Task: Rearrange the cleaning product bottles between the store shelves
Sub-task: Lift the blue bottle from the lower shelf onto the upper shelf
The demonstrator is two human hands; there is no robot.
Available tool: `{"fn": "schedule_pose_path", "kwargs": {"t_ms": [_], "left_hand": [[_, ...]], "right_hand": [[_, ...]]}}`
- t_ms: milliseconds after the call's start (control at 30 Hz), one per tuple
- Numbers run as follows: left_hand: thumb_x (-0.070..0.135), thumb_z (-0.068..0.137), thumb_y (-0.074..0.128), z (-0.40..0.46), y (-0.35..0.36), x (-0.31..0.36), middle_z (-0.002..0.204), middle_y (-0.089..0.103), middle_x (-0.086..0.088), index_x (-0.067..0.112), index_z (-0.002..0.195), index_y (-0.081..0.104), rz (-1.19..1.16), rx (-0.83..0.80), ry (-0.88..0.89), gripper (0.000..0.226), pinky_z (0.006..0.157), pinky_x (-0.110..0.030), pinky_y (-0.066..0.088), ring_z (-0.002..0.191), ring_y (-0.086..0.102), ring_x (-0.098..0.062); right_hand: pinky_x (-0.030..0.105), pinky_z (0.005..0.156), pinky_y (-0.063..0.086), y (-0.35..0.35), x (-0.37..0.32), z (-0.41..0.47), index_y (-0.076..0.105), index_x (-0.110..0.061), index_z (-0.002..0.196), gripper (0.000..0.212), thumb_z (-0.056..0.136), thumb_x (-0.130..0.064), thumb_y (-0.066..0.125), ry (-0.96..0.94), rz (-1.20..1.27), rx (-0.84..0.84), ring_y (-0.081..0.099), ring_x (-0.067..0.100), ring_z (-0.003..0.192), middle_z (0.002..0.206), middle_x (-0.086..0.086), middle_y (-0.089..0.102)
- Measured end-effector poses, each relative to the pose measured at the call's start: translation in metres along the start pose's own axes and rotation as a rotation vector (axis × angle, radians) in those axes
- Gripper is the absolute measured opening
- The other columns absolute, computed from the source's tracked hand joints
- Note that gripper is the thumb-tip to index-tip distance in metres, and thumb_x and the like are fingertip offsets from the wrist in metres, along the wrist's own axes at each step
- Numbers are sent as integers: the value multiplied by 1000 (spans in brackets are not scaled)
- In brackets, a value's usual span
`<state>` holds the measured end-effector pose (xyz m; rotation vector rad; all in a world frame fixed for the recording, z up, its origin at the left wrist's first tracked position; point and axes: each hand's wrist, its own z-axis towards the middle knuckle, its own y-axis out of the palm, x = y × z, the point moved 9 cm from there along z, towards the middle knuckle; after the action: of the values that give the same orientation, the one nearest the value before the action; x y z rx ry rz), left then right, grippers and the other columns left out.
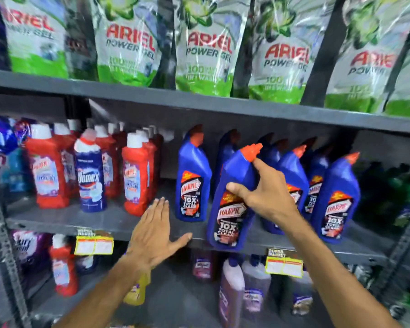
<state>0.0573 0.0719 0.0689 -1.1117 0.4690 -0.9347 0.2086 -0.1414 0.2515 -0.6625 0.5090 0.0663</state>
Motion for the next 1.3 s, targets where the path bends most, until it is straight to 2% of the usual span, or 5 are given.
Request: {"fn": "schedule_pose_path", "kwargs": {"t_ms": [167,567,867,1000,1300], "left_hand": [[101,77,24,23,31,-15,177,14,-15,1,166,10,24,-186,-41,135,133,-38,10,164,10,-26],[110,64,-1,28,53,-22,177,17,-11,7,167,15,52,-171,-13,147,130,-33,9,163,15,-21],[109,67,0,29,56,-26,176,20,-9,9,167,18,71,-113,-4,142,127,-30,7,162,18,-20],[109,69,2,28,55,-24,176,21,-9,9,167,19,84,-92,5,141,125,-29,6,162,20,-19],[109,68,1,27,55,-25,177,15,-9,9,167,15,60,-125,-8,141,125,-29,4,163,15,-19]], "right_hand": [[39,92,58,14,20,43,69,-18,119,52,78,-40,91,11,-68,-23,75,24,103,109,-1,81],[4,74,51,55,85,84,72,-26,114,44,77,-37,93,114,52,-98,73,-3,92,102,-15,79],[39,93,63,99,149,20,59,-31,133,96,51,-49,105,331,520,-57,77,17,112,122,-4,79],[43,97,64,132,182,-21,63,-28,130,96,46,-35,110,436,523,-171,78,17,110,118,-5,81],[21,82,62,135,192,-32,67,-24,126,77,60,-20,106,472,589,-116,79,12,105,113,-6,83]]}}
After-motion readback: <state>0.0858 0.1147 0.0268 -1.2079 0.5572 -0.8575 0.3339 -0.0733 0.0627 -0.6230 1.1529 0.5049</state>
